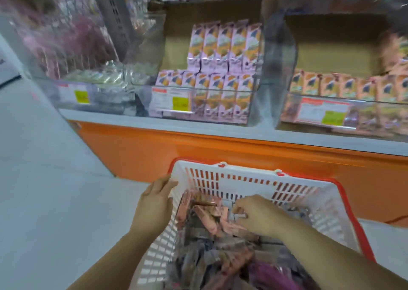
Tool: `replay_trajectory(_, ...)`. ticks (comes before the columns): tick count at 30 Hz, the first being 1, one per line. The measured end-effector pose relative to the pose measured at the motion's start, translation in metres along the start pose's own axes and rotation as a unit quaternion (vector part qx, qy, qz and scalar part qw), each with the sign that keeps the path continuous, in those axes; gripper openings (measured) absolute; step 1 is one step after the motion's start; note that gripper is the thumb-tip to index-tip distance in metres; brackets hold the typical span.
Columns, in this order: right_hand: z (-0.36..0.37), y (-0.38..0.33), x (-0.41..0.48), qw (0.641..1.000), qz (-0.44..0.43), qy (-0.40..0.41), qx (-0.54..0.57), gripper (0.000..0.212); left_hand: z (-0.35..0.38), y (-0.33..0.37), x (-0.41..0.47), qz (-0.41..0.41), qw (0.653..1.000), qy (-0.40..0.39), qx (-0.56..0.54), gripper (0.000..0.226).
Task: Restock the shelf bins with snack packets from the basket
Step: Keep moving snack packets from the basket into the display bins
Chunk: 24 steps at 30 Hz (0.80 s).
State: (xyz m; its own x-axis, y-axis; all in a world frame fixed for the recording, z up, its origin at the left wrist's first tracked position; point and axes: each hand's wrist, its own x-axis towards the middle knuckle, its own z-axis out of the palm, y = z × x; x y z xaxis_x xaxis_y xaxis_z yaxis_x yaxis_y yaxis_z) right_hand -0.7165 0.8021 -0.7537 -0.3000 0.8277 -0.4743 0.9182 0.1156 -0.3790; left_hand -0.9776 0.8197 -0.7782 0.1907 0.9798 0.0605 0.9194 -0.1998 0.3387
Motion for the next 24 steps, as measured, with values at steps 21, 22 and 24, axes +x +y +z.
replay_trajectory(21,0.000,-0.034,0.036,0.996,-0.021,-0.082,0.025,0.036,0.000,0.002,0.000,0.000,0.995,-0.076,0.062,0.046)
replay_trajectory(22,-0.017,-0.035,0.026,0.996,-0.026,-0.080,0.010,0.036,-0.003,0.005,0.000,-0.006,0.993,-0.099,0.069,0.045)
replay_trajectory(24,-0.049,-0.037,0.002,0.997,-0.032,-0.067,-0.017,0.036,-0.013,0.015,0.002,-0.024,0.989,-0.136,0.058,0.042)
